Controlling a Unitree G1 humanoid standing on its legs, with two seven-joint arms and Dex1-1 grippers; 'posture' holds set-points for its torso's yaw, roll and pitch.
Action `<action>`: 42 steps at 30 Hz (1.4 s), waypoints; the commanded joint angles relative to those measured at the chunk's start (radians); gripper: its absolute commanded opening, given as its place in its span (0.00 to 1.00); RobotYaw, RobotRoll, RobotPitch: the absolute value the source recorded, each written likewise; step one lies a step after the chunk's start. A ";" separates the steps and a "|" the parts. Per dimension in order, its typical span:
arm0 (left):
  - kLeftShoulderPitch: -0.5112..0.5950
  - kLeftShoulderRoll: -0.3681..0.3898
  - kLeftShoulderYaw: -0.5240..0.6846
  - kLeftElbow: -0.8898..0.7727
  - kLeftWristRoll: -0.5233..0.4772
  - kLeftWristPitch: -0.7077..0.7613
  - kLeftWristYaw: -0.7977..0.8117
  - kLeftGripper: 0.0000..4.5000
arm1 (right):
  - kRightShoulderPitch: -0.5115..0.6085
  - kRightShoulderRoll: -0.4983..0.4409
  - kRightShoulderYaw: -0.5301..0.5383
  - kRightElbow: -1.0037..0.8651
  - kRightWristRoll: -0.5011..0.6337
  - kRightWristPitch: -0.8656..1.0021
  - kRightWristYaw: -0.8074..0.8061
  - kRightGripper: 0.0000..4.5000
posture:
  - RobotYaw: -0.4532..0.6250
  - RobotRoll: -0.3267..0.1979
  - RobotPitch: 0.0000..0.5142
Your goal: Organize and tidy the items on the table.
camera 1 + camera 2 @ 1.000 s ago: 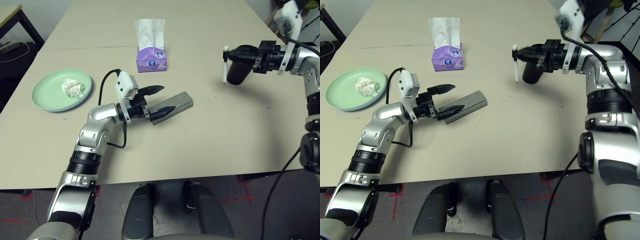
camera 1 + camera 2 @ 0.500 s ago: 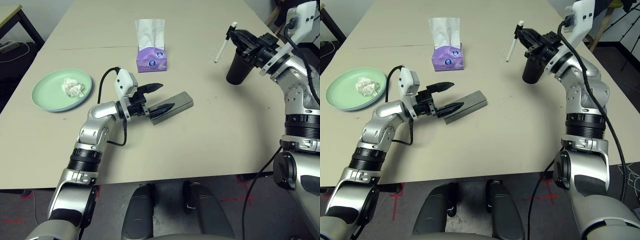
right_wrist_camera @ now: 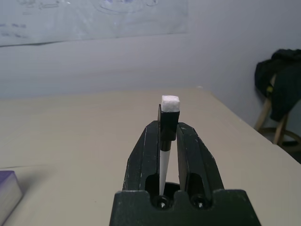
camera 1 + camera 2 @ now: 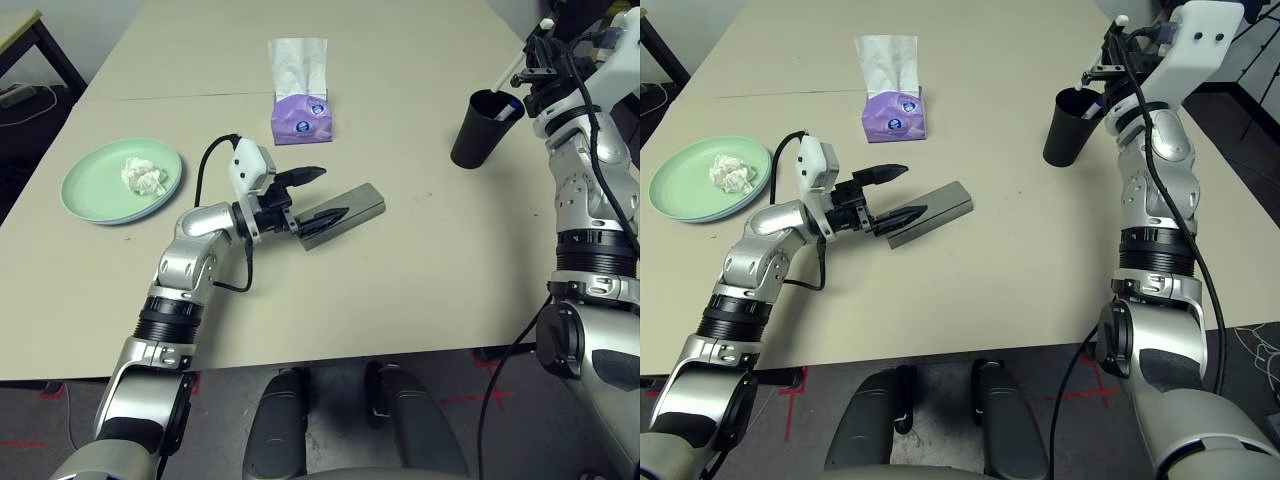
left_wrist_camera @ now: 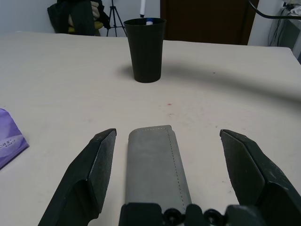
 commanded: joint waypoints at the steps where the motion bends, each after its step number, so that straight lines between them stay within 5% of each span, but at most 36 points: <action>1: 0.006 0.009 -0.004 0.008 0.010 -0.007 -0.008 1.00 | -0.017 -0.002 0.004 0.023 0.019 0.085 -0.013 0.08 | 0.47 0.62 0.31; 11: 0.016 0.011 -0.001 -0.002 0.009 -0.005 -0.006 1.00 | -0.029 -0.020 0.036 0.033 0.010 0.124 0.007 0.08 | 0.48 0.62 0.30; 22: 0.019 0.005 0.012 -0.011 0.013 -0.009 0.042 1.00 | 0.055 -0.051 0.051 -0.066 0.027 0.064 0.131 0.99 | 0.45 0.62 0.31; 27: 0.015 -0.030 0.064 -0.033 0.039 0.003 0.207 1.00 | 0.229 -0.069 0.064 -0.246 0.119 0.039 0.330 0.99 | 0.48 0.62 0.31; 32: 0.025 -0.104 0.167 -0.041 0.138 -0.077 0.541 1.00 | 0.391 -0.053 0.062 -0.317 0.116 -0.059 0.383 0.99 | 0.50 0.62 0.31; 37: 0.036 -0.136 0.289 -0.006 0.253 -0.075 0.901 1.00 | 0.429 0.029 0.056 -0.234 -0.011 -0.184 0.169 0.99 | 0.50 0.62 0.31; 42: 0.074 -0.135 0.371 0.019 0.279 -0.095 1.059 1.00 | 0.402 0.092 0.044 -0.136 -0.066 -0.256 0.018 0.99 | 0.52 0.62 0.31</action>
